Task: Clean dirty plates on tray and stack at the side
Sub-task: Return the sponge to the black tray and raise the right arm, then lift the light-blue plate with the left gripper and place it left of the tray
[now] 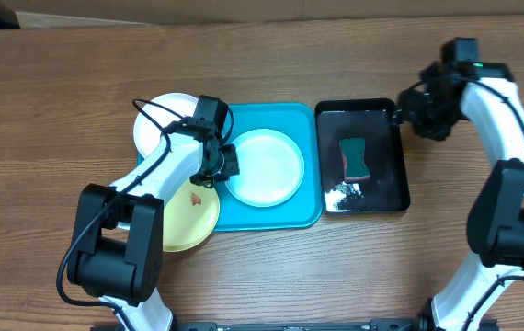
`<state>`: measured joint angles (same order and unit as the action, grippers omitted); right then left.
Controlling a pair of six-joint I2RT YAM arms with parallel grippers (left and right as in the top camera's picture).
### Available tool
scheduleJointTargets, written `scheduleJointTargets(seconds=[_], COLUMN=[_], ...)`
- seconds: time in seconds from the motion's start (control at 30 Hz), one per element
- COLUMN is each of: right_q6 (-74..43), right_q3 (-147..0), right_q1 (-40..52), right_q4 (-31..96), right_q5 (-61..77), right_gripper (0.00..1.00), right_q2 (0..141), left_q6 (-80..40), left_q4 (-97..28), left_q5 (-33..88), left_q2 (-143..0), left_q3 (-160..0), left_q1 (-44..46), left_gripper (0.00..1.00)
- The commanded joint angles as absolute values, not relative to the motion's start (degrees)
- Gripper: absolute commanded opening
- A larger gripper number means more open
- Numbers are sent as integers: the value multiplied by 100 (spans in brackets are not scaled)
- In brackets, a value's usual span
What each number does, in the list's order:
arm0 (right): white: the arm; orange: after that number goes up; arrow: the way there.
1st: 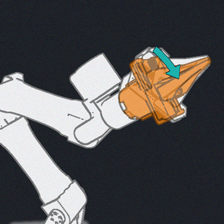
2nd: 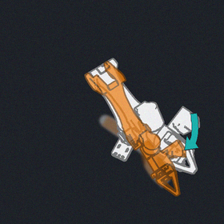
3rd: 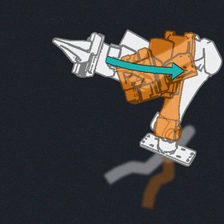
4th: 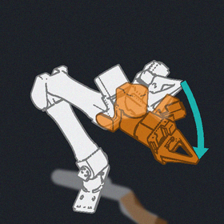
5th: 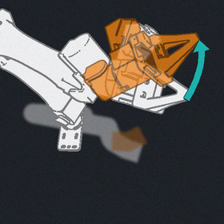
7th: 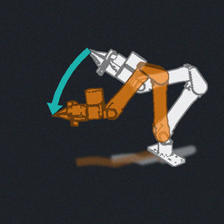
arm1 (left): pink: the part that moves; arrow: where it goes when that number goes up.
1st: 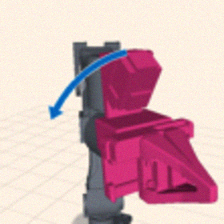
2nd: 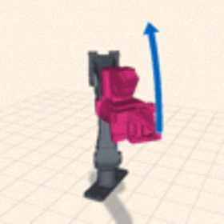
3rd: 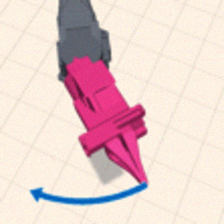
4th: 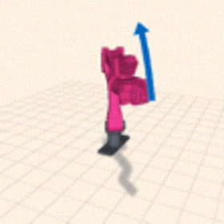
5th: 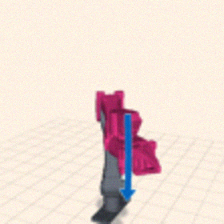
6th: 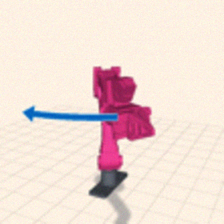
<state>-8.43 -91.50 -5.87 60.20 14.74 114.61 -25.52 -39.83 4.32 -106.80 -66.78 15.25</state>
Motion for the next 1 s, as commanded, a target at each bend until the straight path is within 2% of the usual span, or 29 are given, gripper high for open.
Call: scheduleJointTargets(seconds=[0.0,0.1,0.3,0.47,0.5,0.57,0.6,0.63,0.67,0.7,0.97], right_q6=[-878,-878,-873,-880,-891,-928,-950,-969,-969,-967,-965], right_q3=[-9308,-9308,-9306,-9306,-9306,-9306,-9306,-9306,-9306,-9306,-9306], right_q1=[-854,-967,-1037,-1081,-1116,-1186,-1234,-1308,-1350,-1376,-1389], right_q4=[6047,6060,6014,5905,5859,5778,5723,5653,5638,5642,5575], right_q5=[1636,1636,1487,963,969,972,969,969,969,969,1052], right_gripper=[68,61,25,12,4,4,8,57,84,100,100], right_q2=[11347,11347,11347,11347,11347,11347,11347,11347,11347,11347,11347], left_q6=[-2436,-2279,-2045,-1922,-1922,-1920,-1922,-1925,-1927,-1927,-1931], left_q4=[-4185,-4519,-5140,-5404,-5470,-5590,-5627,-5645,-5651,-5642,-5260], left_q5=[388,381,97,99,89,84,86,91,97,104,75], left_q2=[-10676,-10669,-10669,-10669,-10669,-10669,-10669,-10669,-10669,-10669,-10672], left_q3=[-7113,-7529,-8372,-8938,-9067,-9310,-9419,-9592,-9666,-9736,-9802], left_q1=[1417,1387,1382,1378,1378,1378,1378,1396,1417,1466,2185], left_gripper=[4,4,4,4,4,4,4,4,4,4,4])
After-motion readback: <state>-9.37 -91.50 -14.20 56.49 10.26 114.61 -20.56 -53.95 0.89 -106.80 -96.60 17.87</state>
